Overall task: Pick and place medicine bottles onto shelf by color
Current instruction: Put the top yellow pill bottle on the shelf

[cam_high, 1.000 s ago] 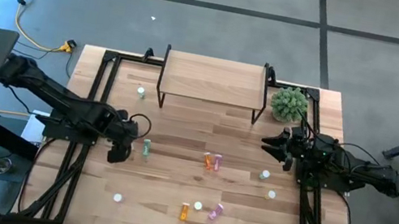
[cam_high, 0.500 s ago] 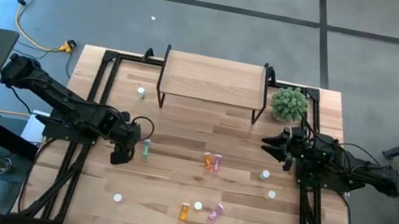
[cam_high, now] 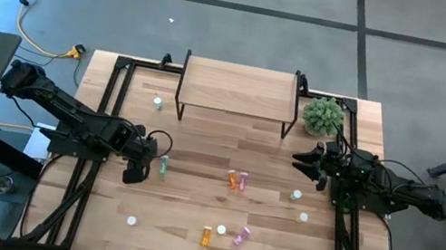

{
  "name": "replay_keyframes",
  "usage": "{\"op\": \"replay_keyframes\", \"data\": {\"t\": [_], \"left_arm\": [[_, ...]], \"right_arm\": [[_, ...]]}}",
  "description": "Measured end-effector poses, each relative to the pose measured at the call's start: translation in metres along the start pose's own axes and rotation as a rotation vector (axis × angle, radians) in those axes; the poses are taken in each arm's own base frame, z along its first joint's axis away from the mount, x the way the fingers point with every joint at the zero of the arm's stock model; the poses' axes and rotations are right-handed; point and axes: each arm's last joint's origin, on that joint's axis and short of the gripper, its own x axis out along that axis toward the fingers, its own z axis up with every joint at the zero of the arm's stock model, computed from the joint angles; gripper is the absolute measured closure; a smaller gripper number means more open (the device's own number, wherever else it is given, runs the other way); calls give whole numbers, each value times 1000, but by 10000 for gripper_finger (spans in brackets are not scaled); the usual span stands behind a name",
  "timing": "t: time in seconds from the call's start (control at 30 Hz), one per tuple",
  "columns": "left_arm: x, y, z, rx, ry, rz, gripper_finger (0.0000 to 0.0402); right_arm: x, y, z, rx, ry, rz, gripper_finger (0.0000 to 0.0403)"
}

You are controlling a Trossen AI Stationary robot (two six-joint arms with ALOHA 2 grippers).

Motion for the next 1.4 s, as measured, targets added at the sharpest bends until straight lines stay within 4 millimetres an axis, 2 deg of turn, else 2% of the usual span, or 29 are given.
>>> {"op": "replay_keyframes", "data": {"t": [0.17, 0.3, 0.47, 0.63, 0.87, 1.1, 1.4], "left_arm": [[-1, -1, 0, -1, 12, -21, 286], [-11, -5, 8, -5, -4, -64, 286], [-40, -5, 25, -32, -38, -78, 286], [-76, 7, 47, -122, -101, -80, 285], [-124, 40, 78, -296, -279, -62, 285], [-161, 81, 106, -439, -424, 45, 284], [-191, 144, 150, -460, -488, 220, 284]], "right_arm": [[0, 0, 0, 0, 0, 0, 226], [0, 0, 0, 0, 0, 0, 226], [0, 0, 0, 0, 0, 0, 226], [0, 0, 0, 0, 0, 0, 226], [0, 0, 0, 0, 0, 0, 226], [0, 0, 0, 0, 0, 0, 226], [0, 0, 0, 0, 0, 0, 226]]}}
